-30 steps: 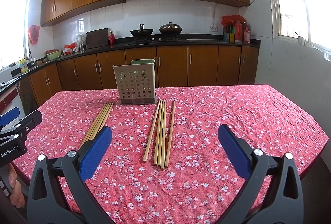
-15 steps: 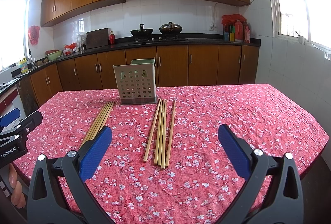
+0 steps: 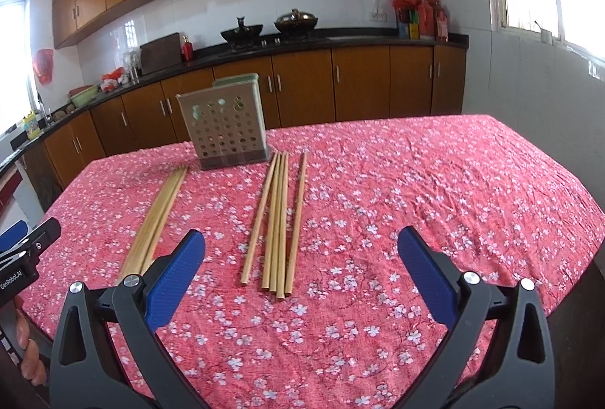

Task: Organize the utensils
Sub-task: 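Lower the left gripper onto one bamboo chopstick and close while the right gripper grasps another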

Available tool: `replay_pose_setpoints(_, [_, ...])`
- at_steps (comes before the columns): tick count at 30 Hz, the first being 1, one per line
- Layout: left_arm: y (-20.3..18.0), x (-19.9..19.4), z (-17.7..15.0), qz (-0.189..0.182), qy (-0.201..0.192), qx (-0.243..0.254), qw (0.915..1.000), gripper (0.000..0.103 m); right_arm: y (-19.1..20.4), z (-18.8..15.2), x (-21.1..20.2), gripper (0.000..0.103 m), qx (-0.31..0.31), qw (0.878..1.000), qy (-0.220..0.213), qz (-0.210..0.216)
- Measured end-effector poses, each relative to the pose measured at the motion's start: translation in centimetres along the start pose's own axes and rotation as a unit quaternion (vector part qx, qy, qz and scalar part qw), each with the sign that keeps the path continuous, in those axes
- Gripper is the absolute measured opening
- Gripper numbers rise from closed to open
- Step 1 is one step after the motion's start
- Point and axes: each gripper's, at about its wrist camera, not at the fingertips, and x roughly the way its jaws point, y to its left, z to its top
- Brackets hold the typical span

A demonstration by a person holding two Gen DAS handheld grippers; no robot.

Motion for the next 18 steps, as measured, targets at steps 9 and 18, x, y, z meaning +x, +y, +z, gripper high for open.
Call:
replay_pose_setpoints(9, [1.0, 5.1, -0.1, 0.008, 0.075, -0.011, 0.9971, 0.09, -1.6, 0.4, 7.9, 0.033, 0.048, 0.991, 0.126, 0.013])
replay_pose_setpoints(18, [0.5, 8.7, 0.4, -0.024, 0.117, -0.008, 0.9928, 0.071, -0.9, 0.3, 13.2, 0.015, 0.066, 0.978, 0.196, 0.04])
